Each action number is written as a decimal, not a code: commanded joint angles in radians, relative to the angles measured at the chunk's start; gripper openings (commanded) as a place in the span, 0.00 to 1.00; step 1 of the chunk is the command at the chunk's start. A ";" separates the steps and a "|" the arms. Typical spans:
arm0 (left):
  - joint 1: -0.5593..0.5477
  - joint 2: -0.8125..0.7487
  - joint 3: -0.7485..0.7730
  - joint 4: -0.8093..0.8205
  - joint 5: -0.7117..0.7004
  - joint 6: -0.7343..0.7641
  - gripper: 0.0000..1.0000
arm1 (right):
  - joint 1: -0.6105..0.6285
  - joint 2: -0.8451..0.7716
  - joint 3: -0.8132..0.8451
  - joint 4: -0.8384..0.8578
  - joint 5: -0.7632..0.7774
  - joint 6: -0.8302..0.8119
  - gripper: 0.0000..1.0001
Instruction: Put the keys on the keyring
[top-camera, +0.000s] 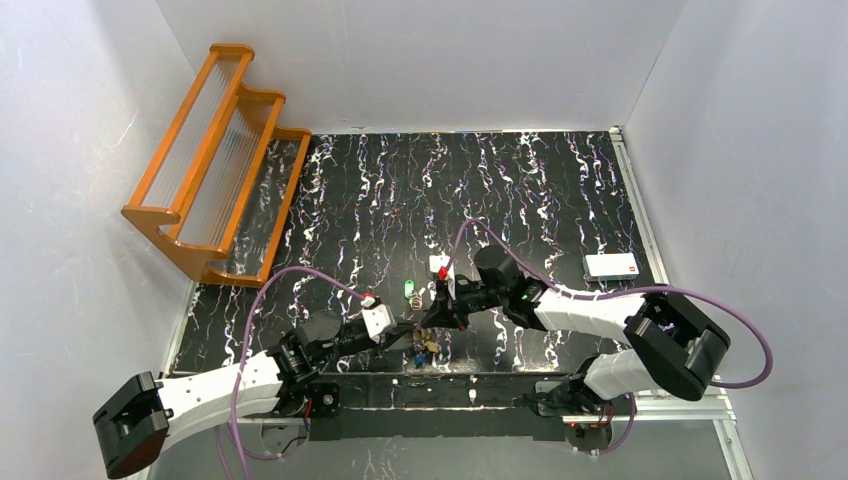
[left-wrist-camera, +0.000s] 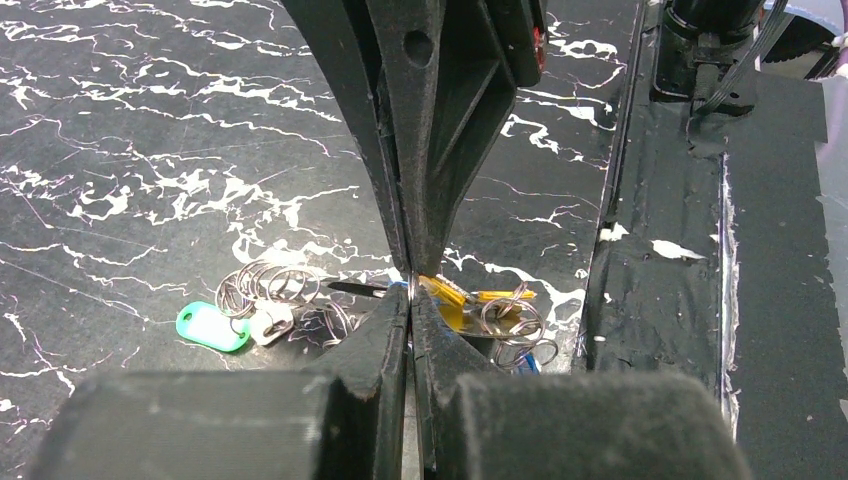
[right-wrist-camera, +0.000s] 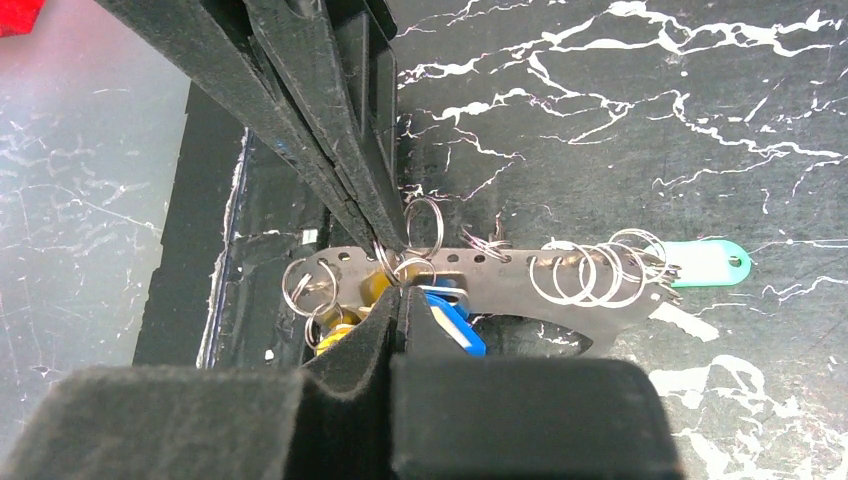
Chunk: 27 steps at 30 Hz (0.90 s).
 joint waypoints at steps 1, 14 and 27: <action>0.003 -0.018 0.016 0.047 0.010 0.013 0.00 | -0.005 0.028 0.038 -0.038 0.027 -0.014 0.01; 0.003 -0.030 0.015 0.071 0.011 0.001 0.00 | -0.005 0.023 0.023 0.016 0.038 0.007 0.31; 0.002 -0.039 0.010 0.077 0.009 -0.005 0.00 | -0.005 -0.156 -0.066 0.069 0.160 -0.033 0.67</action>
